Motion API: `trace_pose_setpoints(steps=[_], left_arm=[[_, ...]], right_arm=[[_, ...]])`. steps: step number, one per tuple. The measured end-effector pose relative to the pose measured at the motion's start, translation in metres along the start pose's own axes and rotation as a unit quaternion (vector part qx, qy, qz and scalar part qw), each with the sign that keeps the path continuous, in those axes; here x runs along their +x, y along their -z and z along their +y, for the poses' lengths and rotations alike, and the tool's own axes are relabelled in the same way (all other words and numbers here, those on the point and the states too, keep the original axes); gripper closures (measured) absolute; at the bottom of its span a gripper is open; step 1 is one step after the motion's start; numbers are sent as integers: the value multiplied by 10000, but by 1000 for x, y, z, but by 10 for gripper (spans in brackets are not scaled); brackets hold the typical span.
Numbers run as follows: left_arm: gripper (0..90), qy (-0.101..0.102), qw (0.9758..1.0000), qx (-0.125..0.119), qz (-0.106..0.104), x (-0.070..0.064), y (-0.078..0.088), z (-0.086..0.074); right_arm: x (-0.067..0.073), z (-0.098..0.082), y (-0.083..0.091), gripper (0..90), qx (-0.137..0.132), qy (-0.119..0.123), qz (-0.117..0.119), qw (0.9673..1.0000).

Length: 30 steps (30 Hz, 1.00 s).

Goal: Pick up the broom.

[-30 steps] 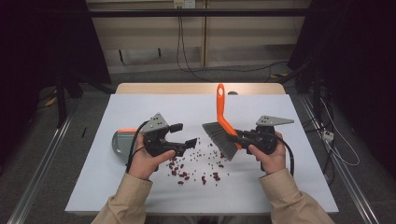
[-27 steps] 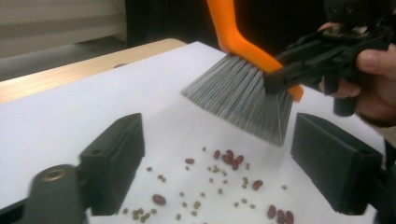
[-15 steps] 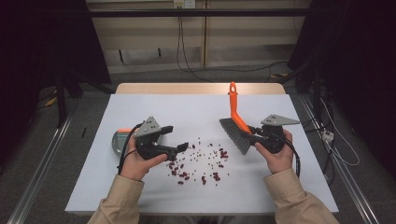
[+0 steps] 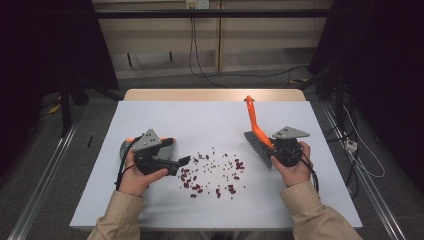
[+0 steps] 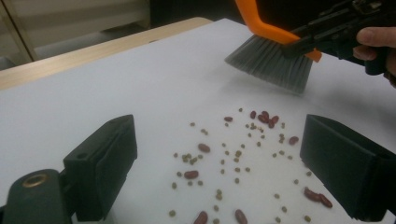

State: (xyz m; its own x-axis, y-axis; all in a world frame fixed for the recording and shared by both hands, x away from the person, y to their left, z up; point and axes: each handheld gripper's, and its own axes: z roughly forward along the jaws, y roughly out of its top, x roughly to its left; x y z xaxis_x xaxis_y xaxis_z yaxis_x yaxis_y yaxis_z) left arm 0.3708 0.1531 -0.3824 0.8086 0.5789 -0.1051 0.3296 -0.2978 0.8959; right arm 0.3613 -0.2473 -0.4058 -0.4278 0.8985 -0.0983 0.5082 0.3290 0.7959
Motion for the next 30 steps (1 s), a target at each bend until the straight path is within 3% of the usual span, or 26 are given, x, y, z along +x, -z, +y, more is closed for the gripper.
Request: trace_pose_setpoints(steps=[4, 8, 15, 19, 22, 28, 30], left_arm=[[102, 30, 10000, -8, 53, 4, 7, -5], [102, 42, 9999, -6, 90, 7, 12, -10], [102, 56, 9999, -29, 156, 9, 19, -14], [102, 57, 9998, -37, 163, 10, 20, -15], [102, 41, 9999, -3, 159, 10, 19, -15], [102, 55, 9998, -10, 198, 11, 21, -16], [102, 70, 9997, 5, 219, 12, 20, -17]], right_arm=[[8, -3, -1, 704, 174, 164, -224, 9995], [12, -3, -3, 704, 187, 202, -145, 9995], [22, -1, -17, 704, 89, 126, 259, 9995], [25, 0, -20, 697, 70, 125, 271, 9995], [22, -1, -23, 678, 5, -115, 416, 9991], [29, -1, -29, 707, 40, -11, 377, 9993], [33, -2, -27, 709, 93, -106, 341, 9993]])
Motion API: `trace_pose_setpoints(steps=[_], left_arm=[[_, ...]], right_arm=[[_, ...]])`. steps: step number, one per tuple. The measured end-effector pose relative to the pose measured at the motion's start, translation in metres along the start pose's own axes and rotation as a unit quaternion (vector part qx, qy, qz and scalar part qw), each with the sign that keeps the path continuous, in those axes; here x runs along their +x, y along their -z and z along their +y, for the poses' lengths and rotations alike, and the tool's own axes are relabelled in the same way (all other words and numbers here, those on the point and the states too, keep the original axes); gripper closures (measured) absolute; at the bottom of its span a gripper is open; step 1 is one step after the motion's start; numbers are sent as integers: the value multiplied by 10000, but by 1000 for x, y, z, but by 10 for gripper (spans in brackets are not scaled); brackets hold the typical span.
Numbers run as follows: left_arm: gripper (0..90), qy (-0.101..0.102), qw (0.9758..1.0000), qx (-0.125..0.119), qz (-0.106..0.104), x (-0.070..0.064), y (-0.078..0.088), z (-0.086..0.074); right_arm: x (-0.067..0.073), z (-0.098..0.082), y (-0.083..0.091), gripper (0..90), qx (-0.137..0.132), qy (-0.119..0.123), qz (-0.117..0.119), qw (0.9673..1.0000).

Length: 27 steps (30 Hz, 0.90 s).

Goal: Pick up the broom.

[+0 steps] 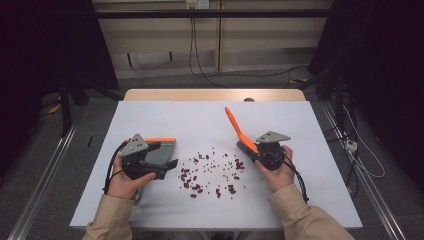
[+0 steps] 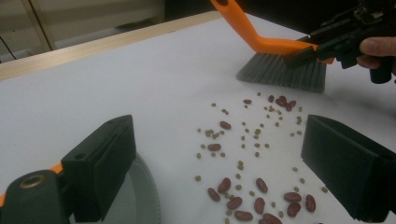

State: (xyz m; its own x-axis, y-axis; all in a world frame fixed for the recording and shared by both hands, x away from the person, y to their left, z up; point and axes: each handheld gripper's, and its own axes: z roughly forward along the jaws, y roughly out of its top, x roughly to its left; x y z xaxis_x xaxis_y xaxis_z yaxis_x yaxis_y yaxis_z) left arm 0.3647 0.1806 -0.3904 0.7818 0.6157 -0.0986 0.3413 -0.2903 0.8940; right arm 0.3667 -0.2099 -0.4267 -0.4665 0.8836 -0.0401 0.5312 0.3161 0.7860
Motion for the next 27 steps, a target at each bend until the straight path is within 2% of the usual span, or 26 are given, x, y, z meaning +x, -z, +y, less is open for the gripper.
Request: trace_pose_setpoints(steps=[7, 9, 15, 22, 26, 27], left_arm=[[102, -25, 10000, -25, 14, 1, 3, -1], [102, -31, 10000, -30, 22, 1, 3, -1], [80, -5, 10000, -23, 23, 2, 6, -2], [65, 3, 9999, -32, 131, 8, 10, -8], [59, -25, 9998, 21, 175, 12, 14, -14], [58, 23, 9998, 27, 187, 12, 15, -16]], right_arm=[[22, -4, 2, 707, -54, 132, -206, 9997], [29, -4, 2, 707, -92, 123, -176, 9997], [53, -4, -1, 707, -228, 198, -286, 9991], [68, -4, -3, 706, -332, 192, -248, 9990], [72, -4, -4, 705, -371, 181, -230, 9989], [73, -4, -4, 705, -389, 156, -205, 9989]])
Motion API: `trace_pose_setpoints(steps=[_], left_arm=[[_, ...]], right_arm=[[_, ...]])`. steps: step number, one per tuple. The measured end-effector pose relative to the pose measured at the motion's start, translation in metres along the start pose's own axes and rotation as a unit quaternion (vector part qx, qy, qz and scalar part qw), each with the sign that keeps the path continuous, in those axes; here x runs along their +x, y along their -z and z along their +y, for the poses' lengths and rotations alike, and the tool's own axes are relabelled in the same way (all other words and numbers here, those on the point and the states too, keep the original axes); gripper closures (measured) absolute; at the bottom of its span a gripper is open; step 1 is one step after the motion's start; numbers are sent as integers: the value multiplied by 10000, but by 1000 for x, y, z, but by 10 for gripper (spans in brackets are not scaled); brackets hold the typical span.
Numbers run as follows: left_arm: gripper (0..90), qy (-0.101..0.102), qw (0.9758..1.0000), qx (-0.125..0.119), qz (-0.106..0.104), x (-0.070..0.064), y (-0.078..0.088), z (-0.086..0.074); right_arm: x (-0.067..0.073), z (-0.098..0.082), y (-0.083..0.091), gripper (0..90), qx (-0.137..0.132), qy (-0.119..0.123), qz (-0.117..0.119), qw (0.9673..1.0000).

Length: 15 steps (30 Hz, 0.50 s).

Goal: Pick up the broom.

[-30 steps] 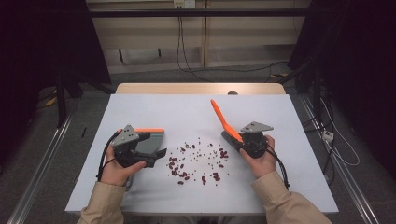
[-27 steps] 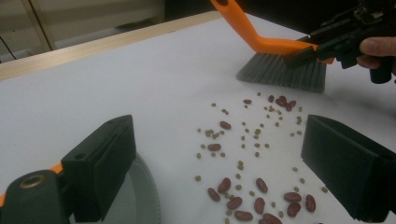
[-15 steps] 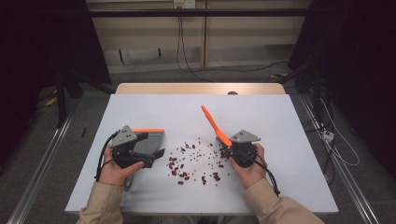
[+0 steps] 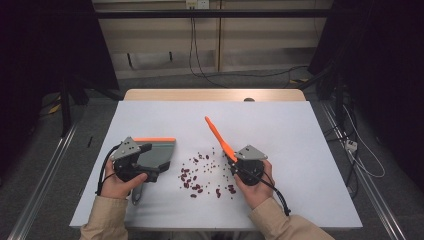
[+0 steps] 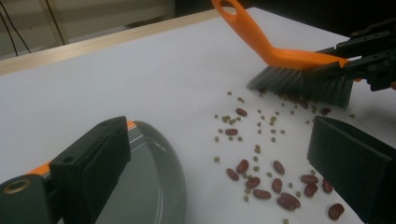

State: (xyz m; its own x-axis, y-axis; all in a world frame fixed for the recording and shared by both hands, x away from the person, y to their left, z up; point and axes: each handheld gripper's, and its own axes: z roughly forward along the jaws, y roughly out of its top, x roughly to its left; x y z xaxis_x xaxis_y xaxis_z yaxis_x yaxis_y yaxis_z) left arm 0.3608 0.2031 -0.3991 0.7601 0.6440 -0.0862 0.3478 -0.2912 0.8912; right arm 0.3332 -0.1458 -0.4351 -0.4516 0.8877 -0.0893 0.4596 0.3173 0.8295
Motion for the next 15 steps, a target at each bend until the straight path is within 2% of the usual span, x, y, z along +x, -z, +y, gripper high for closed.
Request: trace_pose_setpoints(steps=[7, 15], left_arm=[[55, -38, 9999, 126, 38, 3, 4, -10], [56, -22, 9999, 135, 0, 3, 6, -13]], right_arm=[[4, -1, 0, 704, -28, -32, 57, 10000], [12, 0, 1, 704, -59, 23, 196, 9998]])
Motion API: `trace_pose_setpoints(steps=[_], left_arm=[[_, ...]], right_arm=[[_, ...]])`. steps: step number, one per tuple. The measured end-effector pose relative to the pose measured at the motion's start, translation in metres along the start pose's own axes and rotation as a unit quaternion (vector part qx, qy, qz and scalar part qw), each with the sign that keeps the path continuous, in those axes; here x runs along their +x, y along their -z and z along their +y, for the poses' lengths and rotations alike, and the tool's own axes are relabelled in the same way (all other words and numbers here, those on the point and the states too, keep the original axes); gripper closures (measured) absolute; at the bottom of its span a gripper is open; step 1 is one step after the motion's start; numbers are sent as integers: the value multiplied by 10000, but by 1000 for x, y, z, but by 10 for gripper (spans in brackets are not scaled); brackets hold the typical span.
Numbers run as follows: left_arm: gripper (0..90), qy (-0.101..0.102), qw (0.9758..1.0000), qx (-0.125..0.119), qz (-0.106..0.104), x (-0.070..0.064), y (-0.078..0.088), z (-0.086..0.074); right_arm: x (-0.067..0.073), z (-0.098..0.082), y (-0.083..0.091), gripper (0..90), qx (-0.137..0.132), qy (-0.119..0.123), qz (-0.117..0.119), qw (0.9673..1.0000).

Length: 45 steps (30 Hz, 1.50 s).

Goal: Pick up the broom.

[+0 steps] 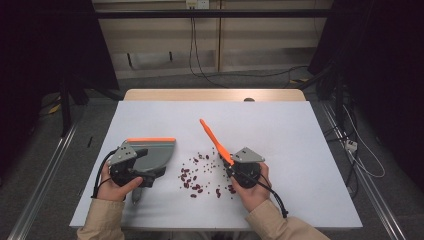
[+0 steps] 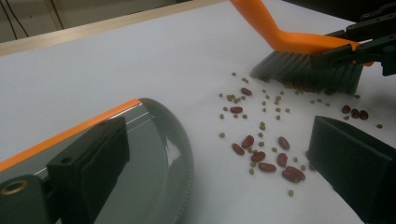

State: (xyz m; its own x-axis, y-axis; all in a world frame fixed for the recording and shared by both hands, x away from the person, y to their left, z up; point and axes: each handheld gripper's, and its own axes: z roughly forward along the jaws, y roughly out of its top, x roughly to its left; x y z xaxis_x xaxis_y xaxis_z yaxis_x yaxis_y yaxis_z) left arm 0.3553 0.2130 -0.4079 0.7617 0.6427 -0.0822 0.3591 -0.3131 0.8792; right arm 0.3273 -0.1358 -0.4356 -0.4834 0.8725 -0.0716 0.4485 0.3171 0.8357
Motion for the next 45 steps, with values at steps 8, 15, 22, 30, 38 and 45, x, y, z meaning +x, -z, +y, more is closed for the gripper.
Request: trace_pose_setpoints(steps=[8, 15, 22, 30, 38, 45], left_arm=[[56, -4, 10000, 19, -21, 0, 1, -2], [56, -25, 10000, 32, -16, 0, 2, -3], [56, -3, 10000, 24, -7, 1, 2, -4], [56, 58, 10000, 48, -15, 1, 4, -5], [56, 103, 9999, 80, -6, 3, 4, -7], [56, 197, 9998, 78, 0, 5, 5, -10]], right_arm=[[7, 1, 1, 704, 3, 60, 269, 9996], [12, 2, 3, 705, -27, 164, 552, 9983], [8, 4, 3, 710, -86, 245, 713, 9971], [-20, 22, 5, 711, -532, 200, 1052, 9928], [-60, 45, -34, 712, -701, 471, 1493, 9852], [-75, 46, -79, 711, -643, 641, 1885, 9779]])
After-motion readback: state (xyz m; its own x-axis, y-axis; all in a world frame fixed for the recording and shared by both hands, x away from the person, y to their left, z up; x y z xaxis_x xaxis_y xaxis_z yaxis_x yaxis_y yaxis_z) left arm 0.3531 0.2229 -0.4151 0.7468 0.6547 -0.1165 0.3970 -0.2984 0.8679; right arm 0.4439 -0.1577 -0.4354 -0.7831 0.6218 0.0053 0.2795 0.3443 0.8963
